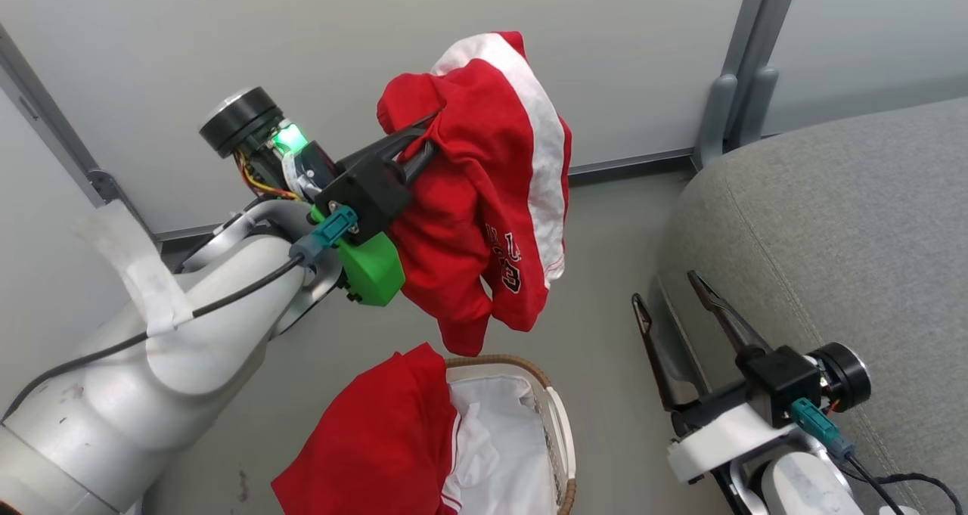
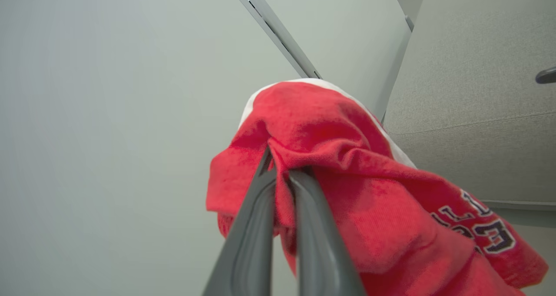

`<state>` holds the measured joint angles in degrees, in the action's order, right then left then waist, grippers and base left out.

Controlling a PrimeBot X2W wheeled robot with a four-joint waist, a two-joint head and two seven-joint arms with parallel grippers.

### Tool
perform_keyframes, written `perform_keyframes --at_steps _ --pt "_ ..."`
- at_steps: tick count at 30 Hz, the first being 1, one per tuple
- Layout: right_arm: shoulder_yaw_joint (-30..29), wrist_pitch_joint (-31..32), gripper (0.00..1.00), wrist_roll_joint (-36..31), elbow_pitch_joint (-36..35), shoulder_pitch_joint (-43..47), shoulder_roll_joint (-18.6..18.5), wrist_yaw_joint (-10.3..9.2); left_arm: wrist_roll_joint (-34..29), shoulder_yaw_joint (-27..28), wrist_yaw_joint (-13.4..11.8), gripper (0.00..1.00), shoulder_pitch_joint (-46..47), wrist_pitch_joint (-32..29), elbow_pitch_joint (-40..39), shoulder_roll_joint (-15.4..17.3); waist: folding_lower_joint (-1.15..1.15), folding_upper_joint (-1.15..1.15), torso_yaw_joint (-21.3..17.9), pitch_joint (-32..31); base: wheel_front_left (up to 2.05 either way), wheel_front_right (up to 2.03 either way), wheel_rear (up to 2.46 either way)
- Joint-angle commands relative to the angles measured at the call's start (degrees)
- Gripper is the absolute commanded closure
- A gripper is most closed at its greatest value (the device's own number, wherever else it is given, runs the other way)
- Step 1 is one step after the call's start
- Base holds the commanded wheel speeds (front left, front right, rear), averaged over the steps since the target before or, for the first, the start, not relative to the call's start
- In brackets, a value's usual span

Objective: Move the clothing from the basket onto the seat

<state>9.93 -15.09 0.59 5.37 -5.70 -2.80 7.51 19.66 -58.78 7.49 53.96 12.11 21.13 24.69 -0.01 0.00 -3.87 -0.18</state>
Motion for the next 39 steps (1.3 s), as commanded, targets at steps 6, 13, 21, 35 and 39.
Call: perform_keyframes --at_steps 6,13,21,35,39 --pt "5.92 -0.12 0.0 5.14 -0.04 -3.69 -0.19 -0.04 2.99 -3.57 -0.02 1.0 5.89 -1.93 0.77 -0.58 0.01 0.0 1.29 -1.08 0.0 0.0 0.0" --pt "11.76 -0.12 0.0 9.68 1.19 -8.05 -0.19 -0.04 5.0 -6.64 -0.02 1.0 9.73 -2.03 1.92 -3.3 0.01 0.0 3.13 -1.25 0.0 0.0 0.0" --pt "13.44 -0.12 0.0 8.33 7.09 -13.84 -0.2 -0.04 6.51 -9.5 -0.01 1.0 12.42 -1.46 2.66 -6.79 0.01 0.0 5.91 -1.35 0.0 0.0 0.0" --pt "13.78 -0.12 0.82 10.01 17.58 -21.33 -0.19 -0.04 9.7 -10.77 -0.32 1.0 10.14 -0.28 1.86 -8.54 0.01 0.0 7.43 -1.02 0.0 0.0 0.0" --pt "14.25 -0.12 1.0 10.04 17.85 -21.83 -0.19 -0.04 10.6 -10.44 -0.74 1.0 8.78 0.17 2.47 -7.96 0.01 0.0 7.0 -0.73 0.0 0.0 0.0"
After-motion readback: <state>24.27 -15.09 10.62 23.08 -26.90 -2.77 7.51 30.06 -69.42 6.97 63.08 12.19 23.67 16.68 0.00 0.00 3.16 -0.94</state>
